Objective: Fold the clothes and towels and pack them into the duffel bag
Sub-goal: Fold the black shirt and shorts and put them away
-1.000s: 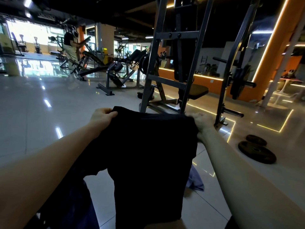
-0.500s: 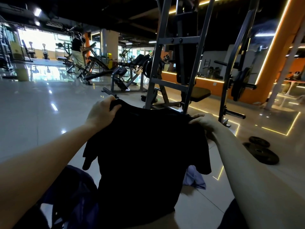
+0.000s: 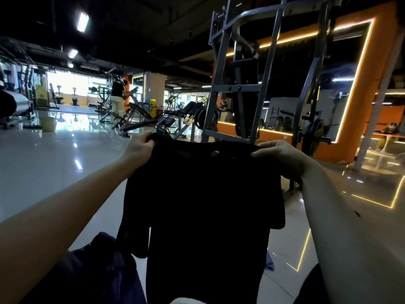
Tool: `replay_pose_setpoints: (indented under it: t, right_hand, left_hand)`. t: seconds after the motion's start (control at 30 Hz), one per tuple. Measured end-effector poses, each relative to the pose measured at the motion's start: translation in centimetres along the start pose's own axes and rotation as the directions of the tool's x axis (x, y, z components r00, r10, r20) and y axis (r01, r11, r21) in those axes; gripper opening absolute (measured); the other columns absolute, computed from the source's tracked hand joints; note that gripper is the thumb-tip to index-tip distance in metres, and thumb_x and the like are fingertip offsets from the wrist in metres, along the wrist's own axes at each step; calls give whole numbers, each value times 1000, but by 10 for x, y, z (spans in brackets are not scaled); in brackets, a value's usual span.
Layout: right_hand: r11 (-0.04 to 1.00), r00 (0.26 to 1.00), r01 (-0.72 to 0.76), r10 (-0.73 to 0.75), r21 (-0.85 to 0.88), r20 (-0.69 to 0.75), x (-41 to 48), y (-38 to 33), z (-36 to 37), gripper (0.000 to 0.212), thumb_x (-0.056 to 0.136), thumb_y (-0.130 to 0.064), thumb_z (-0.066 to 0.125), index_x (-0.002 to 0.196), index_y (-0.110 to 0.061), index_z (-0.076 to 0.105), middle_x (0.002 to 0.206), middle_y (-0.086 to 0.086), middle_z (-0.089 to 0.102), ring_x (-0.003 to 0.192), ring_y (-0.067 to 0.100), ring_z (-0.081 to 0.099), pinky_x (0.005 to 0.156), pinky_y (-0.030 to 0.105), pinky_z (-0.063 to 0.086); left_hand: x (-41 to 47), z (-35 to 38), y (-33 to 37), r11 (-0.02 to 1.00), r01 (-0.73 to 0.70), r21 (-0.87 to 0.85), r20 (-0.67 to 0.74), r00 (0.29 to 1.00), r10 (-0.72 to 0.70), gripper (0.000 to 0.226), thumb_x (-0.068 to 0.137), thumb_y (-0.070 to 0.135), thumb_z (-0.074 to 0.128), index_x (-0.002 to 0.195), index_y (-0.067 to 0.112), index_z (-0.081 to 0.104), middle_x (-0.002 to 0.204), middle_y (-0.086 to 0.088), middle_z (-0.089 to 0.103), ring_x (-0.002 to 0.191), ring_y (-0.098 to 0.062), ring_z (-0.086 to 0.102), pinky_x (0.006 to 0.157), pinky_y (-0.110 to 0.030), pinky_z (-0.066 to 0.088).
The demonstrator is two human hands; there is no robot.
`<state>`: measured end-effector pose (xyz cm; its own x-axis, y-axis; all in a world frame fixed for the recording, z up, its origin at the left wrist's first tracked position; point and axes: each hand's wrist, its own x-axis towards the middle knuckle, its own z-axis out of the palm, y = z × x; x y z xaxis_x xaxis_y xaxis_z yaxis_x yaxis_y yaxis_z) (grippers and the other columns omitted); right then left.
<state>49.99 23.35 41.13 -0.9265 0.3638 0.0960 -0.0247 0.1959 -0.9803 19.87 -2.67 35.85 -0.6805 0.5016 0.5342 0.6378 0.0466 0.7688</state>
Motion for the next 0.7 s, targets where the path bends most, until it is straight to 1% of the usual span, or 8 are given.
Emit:
replay_pose_setpoints:
  t: [0.07,0.13,0.23,0.33,0.47,0.57,0.63,0.7]
  right_hand:
    - [992,996,69,-73,107,41,-14,-1,-1,24,92,-7,63,116,-6,67,108,10,70,94,21,70,82,30,59]
    - [969,985,149,-163,199,52,-24,2,-4,28,91,-12,68,119,-9,65,106,8,67,91,18,69,80,29,58]
    - [937,961,246,-269,248,66,-32,6,-6,43,79,-24,84,117,-13,68,102,6,67,88,17,69,78,29,55]
    - [920,958,252,-282,301,58,-26,11,-11,44,77,-27,85,117,-14,69,103,5,68,92,18,68,81,29,56]
    - [979,998,61,-62,193,0,15,38,-37,50,79,-25,85,124,-12,66,111,10,65,96,22,68,83,32,56]
    - [977,962,-213,205,-29,-180,59,88,-49,71,55,-31,98,119,-14,73,127,15,65,115,31,65,105,43,49]
    - [942,904,-330,295,-65,-309,79,127,-42,58,58,-18,94,112,-7,76,120,17,69,112,33,66,105,43,49]
    - [899,844,-433,377,-68,-381,95,173,-32,27,78,-1,80,105,-1,74,98,16,69,88,30,67,85,37,53]
  left_hand:
    - [-9,-20,13,973,94,-210,124,990,-69,20,101,7,55,113,10,71,95,-7,72,78,-16,69,69,-25,55]
    - [-17,-38,24,933,172,-316,255,963,-91,18,97,10,62,112,8,72,91,-8,73,69,-13,71,62,-21,58]
    - [-17,-57,33,917,233,-324,388,917,-96,24,86,15,69,108,5,74,83,-8,73,62,-13,70,56,-20,58]
    - [-7,-60,31,920,265,-288,408,903,-133,21,84,24,75,98,9,77,80,-7,71,59,-14,68,52,-22,56]
    - [7,-35,8,954,291,-65,333,908,-254,49,72,48,83,96,5,78,80,-8,70,60,-17,62,52,-23,51]
    - [15,4,-34,942,312,124,336,880,-336,35,85,46,76,82,12,78,67,-1,68,53,-11,61,49,-22,46]
    - [16,35,-75,929,289,232,366,859,-358,35,92,43,71,74,13,73,64,-1,62,58,-14,58,56,-26,42]
    - [16,72,-127,915,265,305,408,831,-377,27,98,29,66,87,5,72,75,-6,62,73,-18,57,63,-28,41]
